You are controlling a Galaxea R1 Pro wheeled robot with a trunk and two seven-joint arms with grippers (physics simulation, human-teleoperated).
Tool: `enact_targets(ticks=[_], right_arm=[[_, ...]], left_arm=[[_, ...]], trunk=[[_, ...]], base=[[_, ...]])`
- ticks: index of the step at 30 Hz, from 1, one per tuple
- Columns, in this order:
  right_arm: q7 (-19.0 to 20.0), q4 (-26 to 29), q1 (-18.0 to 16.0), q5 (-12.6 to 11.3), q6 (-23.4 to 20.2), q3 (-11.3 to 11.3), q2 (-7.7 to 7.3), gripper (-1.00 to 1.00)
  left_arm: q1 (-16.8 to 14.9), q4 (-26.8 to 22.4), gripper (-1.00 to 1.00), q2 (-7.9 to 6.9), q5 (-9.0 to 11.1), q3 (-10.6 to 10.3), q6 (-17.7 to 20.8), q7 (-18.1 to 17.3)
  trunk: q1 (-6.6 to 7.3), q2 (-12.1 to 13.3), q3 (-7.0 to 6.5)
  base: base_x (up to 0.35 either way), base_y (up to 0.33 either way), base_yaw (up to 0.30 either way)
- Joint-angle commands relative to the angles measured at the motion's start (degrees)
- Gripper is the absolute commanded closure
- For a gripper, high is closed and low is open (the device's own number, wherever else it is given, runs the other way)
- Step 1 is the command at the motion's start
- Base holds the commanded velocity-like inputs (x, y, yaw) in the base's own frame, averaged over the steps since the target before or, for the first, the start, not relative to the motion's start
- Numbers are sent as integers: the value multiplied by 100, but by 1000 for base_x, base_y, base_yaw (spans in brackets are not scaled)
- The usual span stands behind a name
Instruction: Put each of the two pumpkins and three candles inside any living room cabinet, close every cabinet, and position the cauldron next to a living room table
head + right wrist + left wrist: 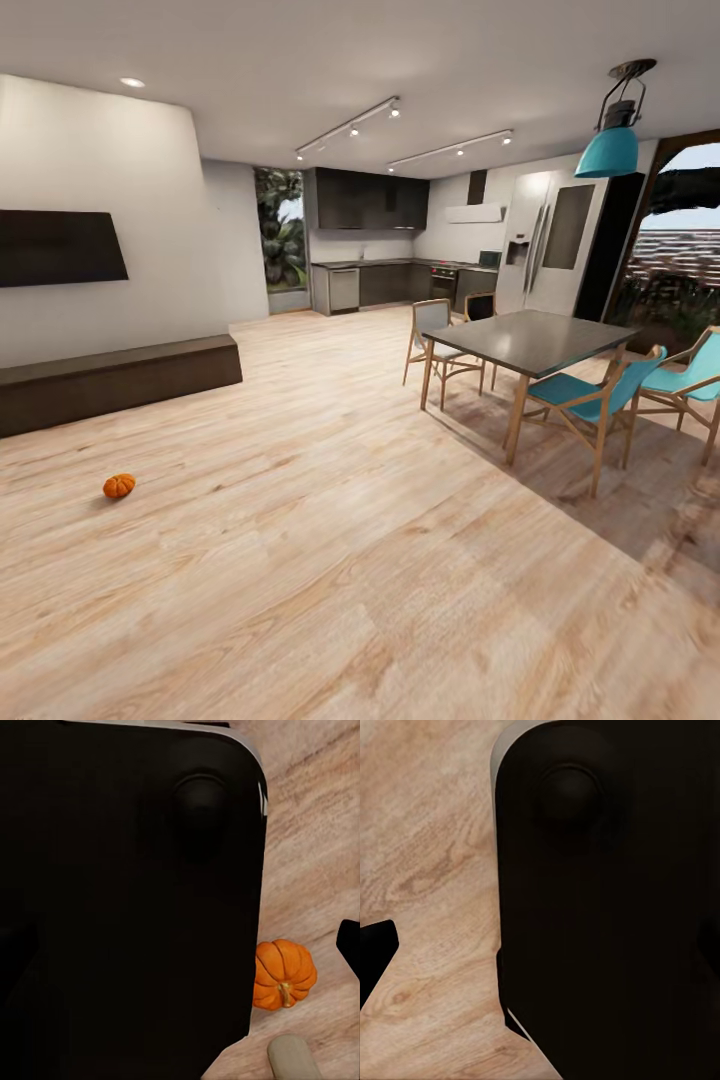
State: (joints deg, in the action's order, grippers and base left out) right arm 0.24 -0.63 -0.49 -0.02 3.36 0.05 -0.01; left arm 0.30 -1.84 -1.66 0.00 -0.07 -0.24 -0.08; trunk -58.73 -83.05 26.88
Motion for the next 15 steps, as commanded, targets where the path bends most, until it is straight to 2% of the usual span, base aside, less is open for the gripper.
enact_targets(ticks=[1,9,15], right_arm=[[2,-12,-4,2,22,-1,13,-100],[-75,-30,-4,-15,15,-5,178,-100],[-108,-25,-4,-7,-39,-1,191,-100]], left_arm=[[4,-10,-100,-1,0,-1,-3,-1],[5,-11,-100,-2,-2,-2,-3,-1],[3,-9,-100,25,1,0,-3,-1]], trunk=[[0,-2,5],[0,-2,5],[0,-2,5]], base=[[0,0,75],[0,0,96],[0,0,234]])
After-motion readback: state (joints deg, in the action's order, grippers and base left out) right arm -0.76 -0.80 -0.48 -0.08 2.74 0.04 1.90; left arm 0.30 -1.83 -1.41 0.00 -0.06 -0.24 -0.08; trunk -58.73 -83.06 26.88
